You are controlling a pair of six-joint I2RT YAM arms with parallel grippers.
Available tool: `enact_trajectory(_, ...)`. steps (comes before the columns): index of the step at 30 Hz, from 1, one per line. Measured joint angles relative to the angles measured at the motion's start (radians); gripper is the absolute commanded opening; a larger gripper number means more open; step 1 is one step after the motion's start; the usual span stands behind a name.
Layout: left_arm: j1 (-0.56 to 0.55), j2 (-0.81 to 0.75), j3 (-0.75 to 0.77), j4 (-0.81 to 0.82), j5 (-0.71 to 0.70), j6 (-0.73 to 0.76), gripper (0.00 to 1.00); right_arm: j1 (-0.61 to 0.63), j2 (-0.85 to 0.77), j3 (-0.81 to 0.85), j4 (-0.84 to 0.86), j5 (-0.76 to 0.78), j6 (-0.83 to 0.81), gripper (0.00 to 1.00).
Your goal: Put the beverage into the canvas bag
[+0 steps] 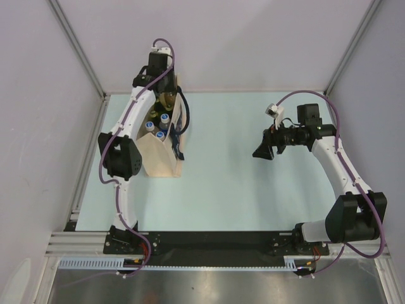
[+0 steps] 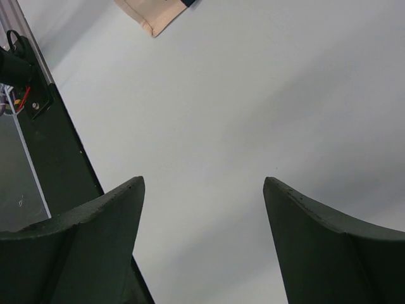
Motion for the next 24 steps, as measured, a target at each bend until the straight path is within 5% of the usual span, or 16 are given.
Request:
enact_trajectory(6, 0.007, 0.016, -0.065, 0.029, 0.026, -0.01, 0.01, 0.0, 0.0, 0.0, 0.003, 0.0, 0.0, 0.82)
enact_trajectory(11, 0.008, 0.026, -0.094, 0.04, 0.038, -0.011, 0.12, -0.001, 0.0, 0.0, 0.004, 0.0, 0.0, 0.82)
enact_trajectory(24, 0.013, 0.002, -0.137, 0.07, 0.039, -0.034, 0.67, -0.014, 0.0, 0.0, 0.002, 0.001, -0.003, 0.82)
